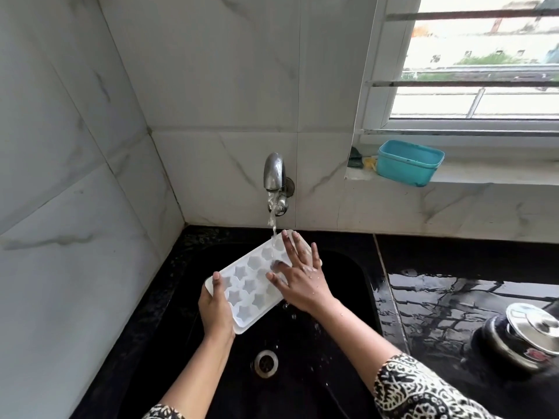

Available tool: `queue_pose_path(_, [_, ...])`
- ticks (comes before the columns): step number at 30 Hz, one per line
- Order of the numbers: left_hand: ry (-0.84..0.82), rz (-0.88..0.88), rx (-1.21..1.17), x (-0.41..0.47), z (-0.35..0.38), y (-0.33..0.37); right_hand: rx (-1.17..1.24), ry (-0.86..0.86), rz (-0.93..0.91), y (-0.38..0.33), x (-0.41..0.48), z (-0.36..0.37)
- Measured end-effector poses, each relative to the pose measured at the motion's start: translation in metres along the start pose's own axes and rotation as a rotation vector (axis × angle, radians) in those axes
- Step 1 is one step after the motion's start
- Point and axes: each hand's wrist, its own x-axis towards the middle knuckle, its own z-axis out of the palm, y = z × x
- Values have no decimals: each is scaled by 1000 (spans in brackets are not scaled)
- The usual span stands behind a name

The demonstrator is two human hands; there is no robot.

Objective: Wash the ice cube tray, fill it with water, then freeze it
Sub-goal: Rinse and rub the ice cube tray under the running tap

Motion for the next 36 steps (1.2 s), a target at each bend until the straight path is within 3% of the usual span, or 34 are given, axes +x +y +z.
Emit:
queue_pose_path(6, [-9,13,34,5,-3,6,229,-106,59,6,-7,5])
queue_pose_path(13, [-30,11,27,2,3,5,48,-11,26,24,-17,-5])
queue_pose_path(17, [13,9,3,9,8,11,117,79,62,30,-32,-3])
queue_pose_path(30, [44,1,2,17,4,9,143,-78,38,8,-14,5])
queue_pose_path(36, [61,-3,12,14,0,5,21,0,13,-1,-10,7])
